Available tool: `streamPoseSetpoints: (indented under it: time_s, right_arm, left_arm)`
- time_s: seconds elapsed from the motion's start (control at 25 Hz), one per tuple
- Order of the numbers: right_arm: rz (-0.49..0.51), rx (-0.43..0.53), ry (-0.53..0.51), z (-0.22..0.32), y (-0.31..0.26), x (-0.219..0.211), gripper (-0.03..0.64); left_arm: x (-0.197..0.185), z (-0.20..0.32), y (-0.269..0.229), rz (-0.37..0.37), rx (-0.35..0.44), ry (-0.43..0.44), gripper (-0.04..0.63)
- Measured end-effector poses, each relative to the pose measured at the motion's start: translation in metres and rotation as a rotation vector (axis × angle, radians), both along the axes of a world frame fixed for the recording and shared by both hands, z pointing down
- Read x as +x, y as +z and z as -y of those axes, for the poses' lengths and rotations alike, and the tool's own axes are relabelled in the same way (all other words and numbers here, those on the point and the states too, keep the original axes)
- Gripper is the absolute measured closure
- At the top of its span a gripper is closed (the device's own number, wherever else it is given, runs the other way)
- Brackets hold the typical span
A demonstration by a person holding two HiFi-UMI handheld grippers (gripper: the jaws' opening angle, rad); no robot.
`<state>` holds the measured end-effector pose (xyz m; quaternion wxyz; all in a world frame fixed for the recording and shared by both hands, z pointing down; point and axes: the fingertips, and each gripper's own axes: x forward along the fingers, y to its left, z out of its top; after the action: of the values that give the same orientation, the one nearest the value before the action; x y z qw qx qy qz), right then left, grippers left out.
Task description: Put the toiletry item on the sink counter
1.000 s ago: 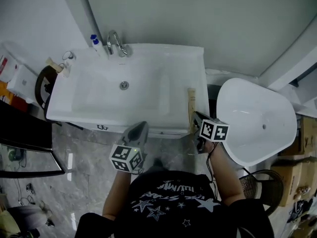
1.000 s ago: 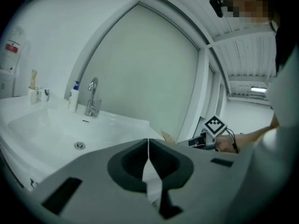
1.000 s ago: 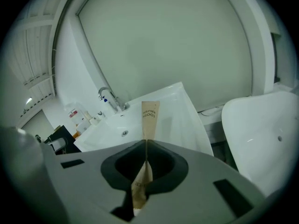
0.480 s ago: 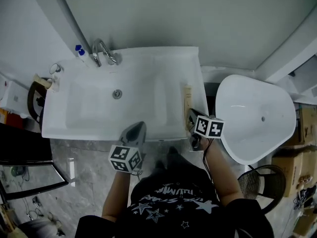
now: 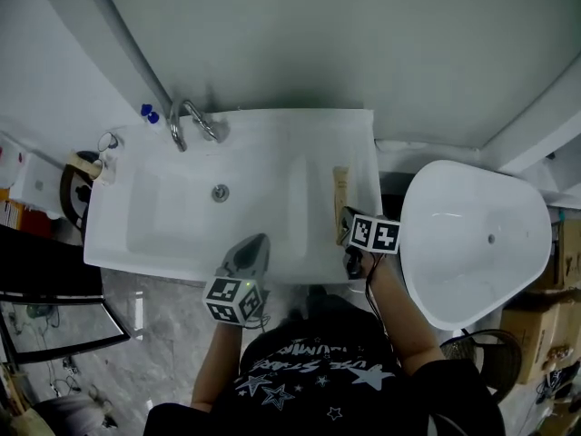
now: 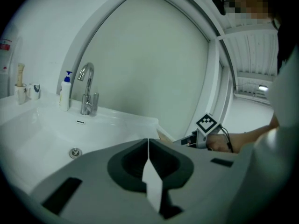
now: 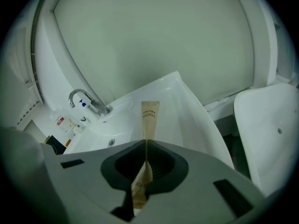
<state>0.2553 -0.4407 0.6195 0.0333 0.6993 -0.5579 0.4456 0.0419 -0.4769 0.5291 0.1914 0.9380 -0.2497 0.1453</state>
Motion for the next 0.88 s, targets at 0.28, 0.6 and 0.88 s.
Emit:
streamPoseSetpoints:
  time_s: [0.28, 0.6, 0.88]
  right_arm:
    - [0.007, -0.048, -0.004, 0.017, 0.016, 0.009, 0.594]
    - [-0.021, -0.093, -0.002, 0.026, 0.024, 0.011, 0.592]
    - [0.017, -0.086, -0.030, 0.028, 0.024, 0.004, 0.531]
  left_arm:
    - [0.009, 0.013, 0.007, 0.012, -0.021, -0.022, 0.575]
    - [0.020, 0.015, 0.011, 0.023, -0.035, 0.004, 0.575]
    - [0.022, 0.011, 0.010, 0.021, -0.036, 0.020, 0.575]
